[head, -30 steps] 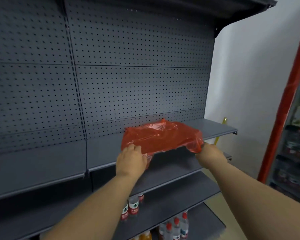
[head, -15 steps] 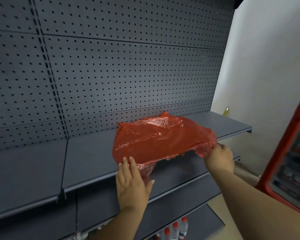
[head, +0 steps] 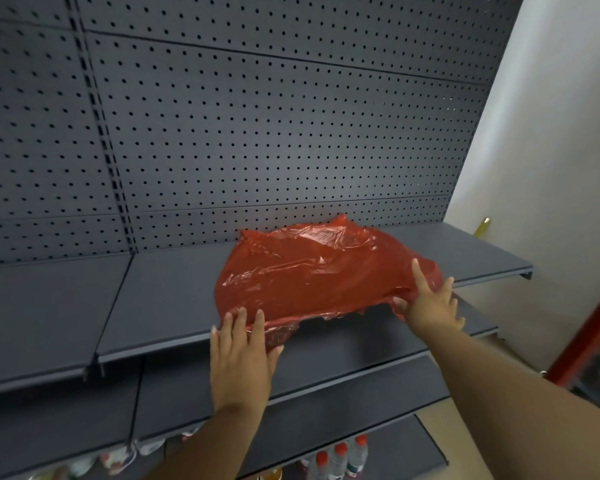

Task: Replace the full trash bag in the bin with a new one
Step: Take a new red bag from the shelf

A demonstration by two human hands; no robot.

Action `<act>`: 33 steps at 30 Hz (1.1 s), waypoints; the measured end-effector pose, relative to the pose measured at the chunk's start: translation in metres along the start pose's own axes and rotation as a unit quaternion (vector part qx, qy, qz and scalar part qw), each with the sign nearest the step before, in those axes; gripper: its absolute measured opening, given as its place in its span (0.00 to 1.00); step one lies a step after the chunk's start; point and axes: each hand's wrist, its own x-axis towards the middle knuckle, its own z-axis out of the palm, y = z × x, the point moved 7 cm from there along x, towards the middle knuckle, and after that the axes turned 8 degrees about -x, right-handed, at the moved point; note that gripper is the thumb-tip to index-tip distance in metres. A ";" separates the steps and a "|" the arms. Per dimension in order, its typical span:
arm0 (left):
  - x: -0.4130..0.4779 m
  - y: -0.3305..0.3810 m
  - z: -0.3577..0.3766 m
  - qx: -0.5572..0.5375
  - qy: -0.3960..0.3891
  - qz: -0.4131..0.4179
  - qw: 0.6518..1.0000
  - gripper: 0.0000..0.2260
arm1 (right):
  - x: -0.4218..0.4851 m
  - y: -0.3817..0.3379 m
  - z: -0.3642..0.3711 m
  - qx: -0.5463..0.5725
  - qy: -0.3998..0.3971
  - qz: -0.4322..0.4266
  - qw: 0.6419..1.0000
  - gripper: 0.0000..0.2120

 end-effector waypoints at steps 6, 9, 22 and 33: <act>0.011 0.001 -0.008 -0.014 -0.014 -0.004 1.000 0.19 | 0.015 -0.003 0.017 0.028 0.021 -0.123 0.992 0.28; 0.016 0.004 -0.007 -0.022 -0.016 0.005 1.000 0.14 | 0.013 -0.003 0.010 0.084 0.087 -0.118 0.986 0.23; 0.063 0.061 -0.049 -0.283 -0.035 -0.032 0.958 0.15 | 0.001 0.043 -0.082 0.053 0.200 -0.057 0.977 0.16; 0.057 0.243 -0.073 -0.413 -0.113 0.146 0.892 0.16 | -0.111 0.202 -0.194 0.010 0.345 0.141 0.928 0.14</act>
